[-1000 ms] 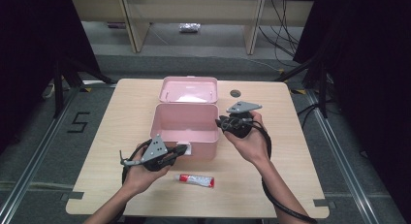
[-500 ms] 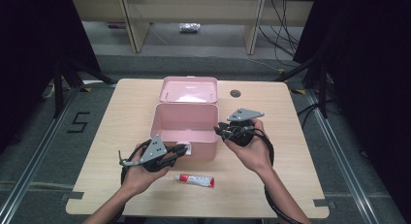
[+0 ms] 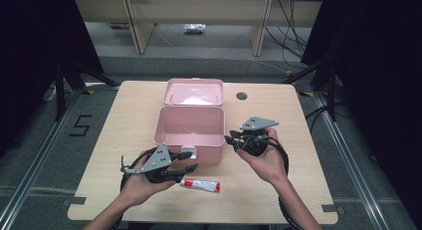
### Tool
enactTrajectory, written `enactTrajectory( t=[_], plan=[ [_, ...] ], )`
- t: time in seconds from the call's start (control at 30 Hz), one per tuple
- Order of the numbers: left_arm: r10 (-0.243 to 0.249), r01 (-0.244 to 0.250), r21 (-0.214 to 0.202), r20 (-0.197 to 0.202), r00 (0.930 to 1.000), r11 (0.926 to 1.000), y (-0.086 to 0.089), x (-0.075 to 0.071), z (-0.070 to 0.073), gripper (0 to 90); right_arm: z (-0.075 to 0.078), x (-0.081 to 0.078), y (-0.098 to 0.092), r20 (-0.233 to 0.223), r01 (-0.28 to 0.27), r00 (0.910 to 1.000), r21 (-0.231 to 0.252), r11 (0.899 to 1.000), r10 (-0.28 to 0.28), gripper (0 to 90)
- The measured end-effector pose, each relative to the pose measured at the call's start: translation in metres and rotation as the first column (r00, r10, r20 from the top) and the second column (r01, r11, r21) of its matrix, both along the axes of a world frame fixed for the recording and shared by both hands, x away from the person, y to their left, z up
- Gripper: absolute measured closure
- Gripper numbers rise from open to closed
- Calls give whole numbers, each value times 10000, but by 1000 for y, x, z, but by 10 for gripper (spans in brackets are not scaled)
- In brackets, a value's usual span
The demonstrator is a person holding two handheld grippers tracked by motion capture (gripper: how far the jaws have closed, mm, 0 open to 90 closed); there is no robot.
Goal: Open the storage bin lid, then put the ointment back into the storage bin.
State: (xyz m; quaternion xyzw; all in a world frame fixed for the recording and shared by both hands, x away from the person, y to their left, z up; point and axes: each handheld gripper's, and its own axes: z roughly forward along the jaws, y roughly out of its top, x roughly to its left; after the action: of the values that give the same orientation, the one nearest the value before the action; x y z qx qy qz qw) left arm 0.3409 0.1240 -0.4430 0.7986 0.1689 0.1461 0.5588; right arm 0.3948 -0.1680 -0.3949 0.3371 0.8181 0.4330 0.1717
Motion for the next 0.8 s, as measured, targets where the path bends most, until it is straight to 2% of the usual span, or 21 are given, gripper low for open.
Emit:
enactTrajectory(
  t=[0.03,0.1,0.13,0.27,0.33,0.4,0.43,0.47,0.6,0.63,0.7,0.73,0.8],
  plan=[
    [-262,262,360,-2,9997,9990,-3,-2,0,516,0,0,-2,41,-22,10000,-34,10000,22,706],
    [-397,400,527,-57,9992,9978,-5,-2,0,506,0,0,-4,195,93,9998,22,10000,-93,705],
    [-423,428,529,-109,9990,9977,-6,-2,-1,504,0,0,-4,88,-6,10000,36,10000,6,704],
    [-494,515,755,-286,9984,9958,-5,-1,-4,496,3,-2,-7,203,232,9995,7,9997,-232,704],
    [-502,526,774,-327,9982,9956,-5,-1,-4,495,2,-4,-6,-26,303,9995,125,9995,-303,705],
    [-544,578,849,-417,9976,9947,-4,-1,-4,488,2,-4,-6,22,277,9996,125,9995,-278,705],
    [-596,627,819,-397,9974,9947,-4,0,-5,479,2,-2,-7,258,161,9995,1,9999,-161,705],
    [-596,627,819,-397,9974,9947,-4,0,-5,470,2,-3,-7,184,219,9996,34,9998,-220,705],
    [-738,809,1303,-577,9956,9882,-7,2,-6,425,3,-3,-8,172,141,9998,-40,9999,-140,705],
    [-825,896,1560,-515,9953,9837,-8,3,-6,420,3,-2,-8,82,71,9999,-25,10000,-71,706],
    [-919,995,1649,-532,9944,9813,-9,4,-6,417,2,-2,-9,60,69,10000,-33,10000,-69,706],
    [-1107,1196,2020,-548,9923,9721,-10,6,-5,422,2,-3,-10,-95,157,9998,-24,9999,-157,706],
    [-1162,1260,2035,-599,9914,9709,-11,7,-5,441,2,-2,-12,-70,155,9999,-62,9999,-156,706]
  ],
)
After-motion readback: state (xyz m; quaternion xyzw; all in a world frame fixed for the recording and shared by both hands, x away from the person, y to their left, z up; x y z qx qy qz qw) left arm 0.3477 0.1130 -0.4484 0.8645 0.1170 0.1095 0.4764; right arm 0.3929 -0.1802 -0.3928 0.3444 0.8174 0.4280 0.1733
